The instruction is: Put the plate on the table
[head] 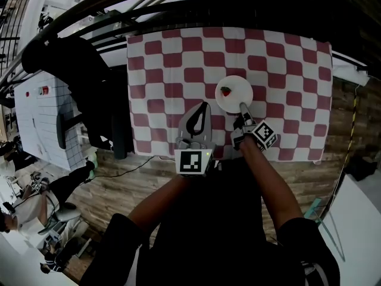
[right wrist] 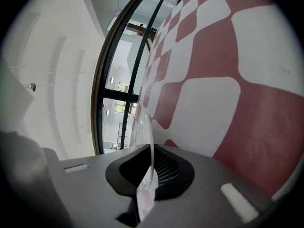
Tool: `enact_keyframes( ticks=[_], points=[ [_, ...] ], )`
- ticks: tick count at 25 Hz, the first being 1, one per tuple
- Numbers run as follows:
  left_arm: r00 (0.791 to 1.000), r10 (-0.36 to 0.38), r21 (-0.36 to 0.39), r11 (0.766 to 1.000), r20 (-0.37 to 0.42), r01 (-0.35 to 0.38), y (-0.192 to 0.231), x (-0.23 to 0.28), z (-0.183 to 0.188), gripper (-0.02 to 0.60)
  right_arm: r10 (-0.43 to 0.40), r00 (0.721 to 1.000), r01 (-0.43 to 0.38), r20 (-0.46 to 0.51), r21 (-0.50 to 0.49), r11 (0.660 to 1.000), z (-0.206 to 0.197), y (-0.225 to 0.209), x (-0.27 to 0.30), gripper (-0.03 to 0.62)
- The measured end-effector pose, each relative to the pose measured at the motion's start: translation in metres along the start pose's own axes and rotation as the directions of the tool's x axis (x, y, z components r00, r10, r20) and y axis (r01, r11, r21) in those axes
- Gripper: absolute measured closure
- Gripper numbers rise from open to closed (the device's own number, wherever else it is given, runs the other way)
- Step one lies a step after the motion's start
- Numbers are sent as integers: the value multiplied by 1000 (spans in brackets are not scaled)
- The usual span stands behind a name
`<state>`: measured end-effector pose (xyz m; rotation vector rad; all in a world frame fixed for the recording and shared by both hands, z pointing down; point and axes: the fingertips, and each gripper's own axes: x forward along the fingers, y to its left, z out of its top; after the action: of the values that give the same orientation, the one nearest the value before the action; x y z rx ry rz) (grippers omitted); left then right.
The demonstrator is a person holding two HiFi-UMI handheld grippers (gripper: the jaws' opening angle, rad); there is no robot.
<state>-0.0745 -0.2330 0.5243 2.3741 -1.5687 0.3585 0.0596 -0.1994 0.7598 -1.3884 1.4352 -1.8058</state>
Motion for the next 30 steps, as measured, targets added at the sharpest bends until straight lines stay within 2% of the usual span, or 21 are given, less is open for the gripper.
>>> enact_keyframes(
  ticks=[14,18,23,30],
  points=[
    [1000,-8,12,1000,-4,8,0,-4,-6,572,-36,999,36,1,-27,999,-1,-10,3,582],
    [1000,-23,35,999,3,23,-5,-8,-5,572,-58,998,58,0,0,998,-2,-12,3,580],
    [999,-31,19,999,-15,31,-8,-11,-9,572,-87,996,87,3,9,996,-2,-12,4,580],
    [999,-37,20,999,-21,37,-14,-17,-11,572,-118,993,118,-12,40,992,-4,-10,5,494]
  ],
)
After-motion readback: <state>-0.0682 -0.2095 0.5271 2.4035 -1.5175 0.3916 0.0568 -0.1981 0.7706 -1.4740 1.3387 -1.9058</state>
